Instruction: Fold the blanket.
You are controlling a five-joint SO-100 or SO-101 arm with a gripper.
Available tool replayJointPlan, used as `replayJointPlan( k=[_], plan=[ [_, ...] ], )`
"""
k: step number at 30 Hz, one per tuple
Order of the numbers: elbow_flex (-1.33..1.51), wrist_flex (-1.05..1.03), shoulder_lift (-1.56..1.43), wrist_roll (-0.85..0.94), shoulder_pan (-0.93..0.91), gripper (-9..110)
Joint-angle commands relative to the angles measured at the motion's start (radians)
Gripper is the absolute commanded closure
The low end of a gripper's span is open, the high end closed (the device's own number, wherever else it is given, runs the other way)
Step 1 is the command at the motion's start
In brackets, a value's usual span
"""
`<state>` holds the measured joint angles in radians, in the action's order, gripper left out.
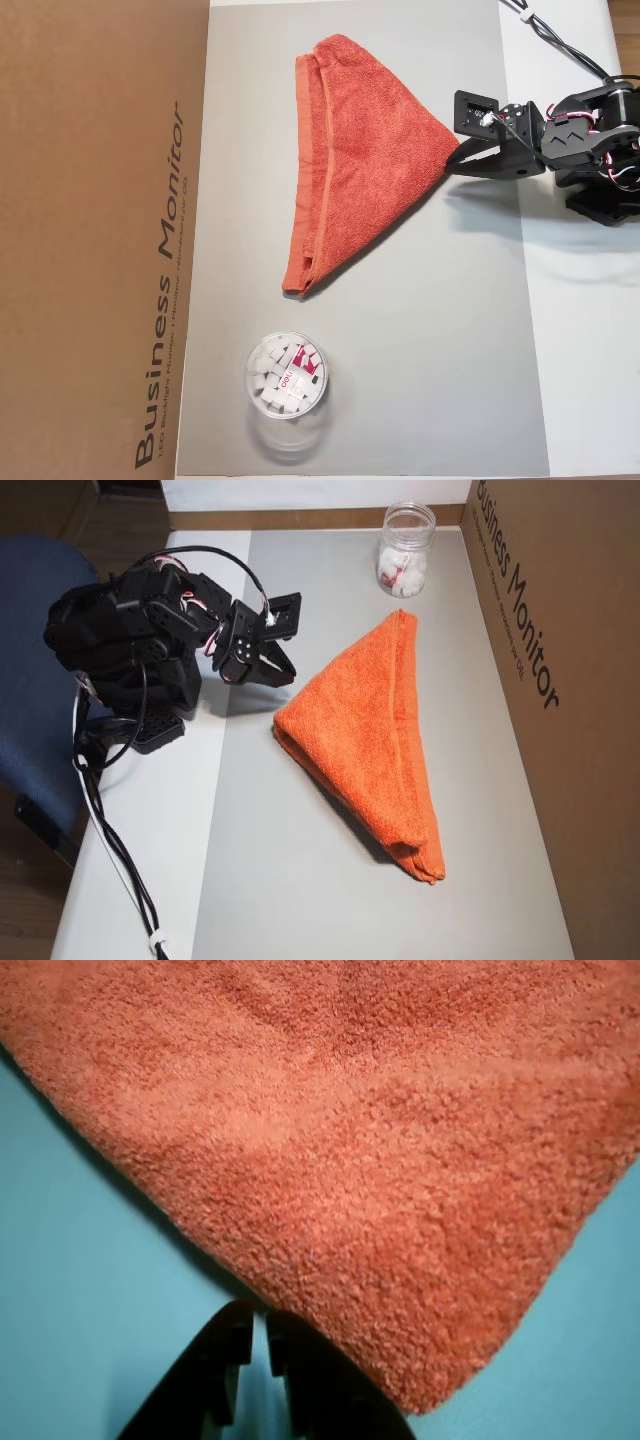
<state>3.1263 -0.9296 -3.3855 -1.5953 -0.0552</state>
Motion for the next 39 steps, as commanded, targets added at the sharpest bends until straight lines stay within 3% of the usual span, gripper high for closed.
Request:
replayJointPlan(
  k=[1, 13, 39],
  plan=[
    [0.008, -0.038, -0.011, -0.008, 0.008, 102],
    [0.008, -0.383, -0.011, 0.005, 0.006, 102],
    [0.008, -0.382, -0.011, 0.008, 0.006, 102]
  ],
)
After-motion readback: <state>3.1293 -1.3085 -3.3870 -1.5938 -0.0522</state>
